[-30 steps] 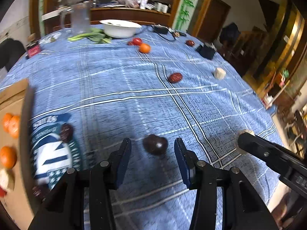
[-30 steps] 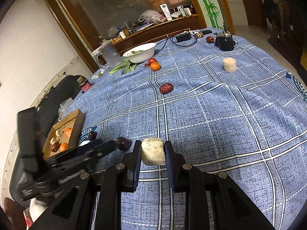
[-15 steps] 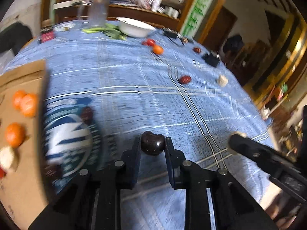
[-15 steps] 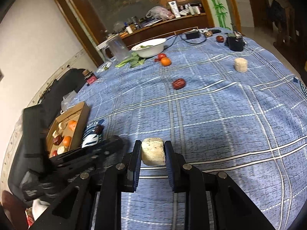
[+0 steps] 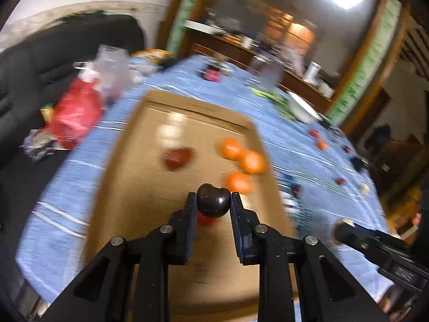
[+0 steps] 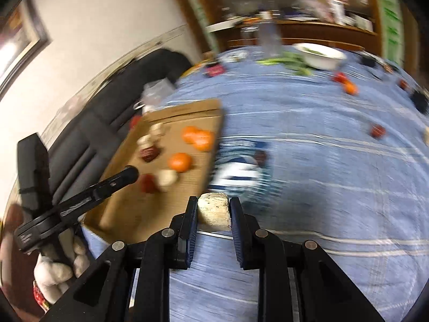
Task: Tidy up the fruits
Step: 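Carry the dark date and pale cake into the tray and open both tools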
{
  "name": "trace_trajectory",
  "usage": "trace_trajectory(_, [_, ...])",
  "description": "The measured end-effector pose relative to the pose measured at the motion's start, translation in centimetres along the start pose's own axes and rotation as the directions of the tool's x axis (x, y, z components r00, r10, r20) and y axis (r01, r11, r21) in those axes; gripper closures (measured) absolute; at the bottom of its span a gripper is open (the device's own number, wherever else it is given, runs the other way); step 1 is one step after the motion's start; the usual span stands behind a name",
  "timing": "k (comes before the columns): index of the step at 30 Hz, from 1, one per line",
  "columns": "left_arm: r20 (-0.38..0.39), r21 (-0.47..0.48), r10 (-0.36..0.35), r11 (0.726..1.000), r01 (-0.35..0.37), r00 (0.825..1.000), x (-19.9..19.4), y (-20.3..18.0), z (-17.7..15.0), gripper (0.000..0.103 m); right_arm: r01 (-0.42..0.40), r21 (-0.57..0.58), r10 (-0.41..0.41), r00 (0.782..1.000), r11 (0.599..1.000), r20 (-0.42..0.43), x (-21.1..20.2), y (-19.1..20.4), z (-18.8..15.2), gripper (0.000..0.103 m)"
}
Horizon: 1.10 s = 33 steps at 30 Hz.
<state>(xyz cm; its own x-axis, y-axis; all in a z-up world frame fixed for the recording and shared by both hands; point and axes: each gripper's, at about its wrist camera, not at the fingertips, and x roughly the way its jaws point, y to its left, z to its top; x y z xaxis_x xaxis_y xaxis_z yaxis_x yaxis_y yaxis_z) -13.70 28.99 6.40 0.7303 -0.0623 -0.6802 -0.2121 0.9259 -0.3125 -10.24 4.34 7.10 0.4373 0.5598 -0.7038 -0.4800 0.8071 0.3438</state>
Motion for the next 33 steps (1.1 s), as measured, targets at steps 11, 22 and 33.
trace_trajectory(11, [0.008,-0.063,0.035,0.997,-0.034,0.999,0.7,4.6,-0.3,0.080,0.008,-0.165,-0.034,0.987,0.986,-0.160,8.6,6.9,-0.8,0.077])
trace_trajectory(22, [0.030,-0.101,0.002,0.995,0.001,1.000,0.0,4.8,-0.2,0.064,0.053,-0.211,-0.085,0.986,0.976,-0.145,10.3,7.9,-0.8,0.073])
trace_trajectory(33, [0.147,-0.080,0.002,0.997,0.010,0.989,-4.9,2.6,0.4,0.029,0.073,-0.162,-0.073,0.997,0.984,0.005,4.1,6.5,-1.5,0.046])
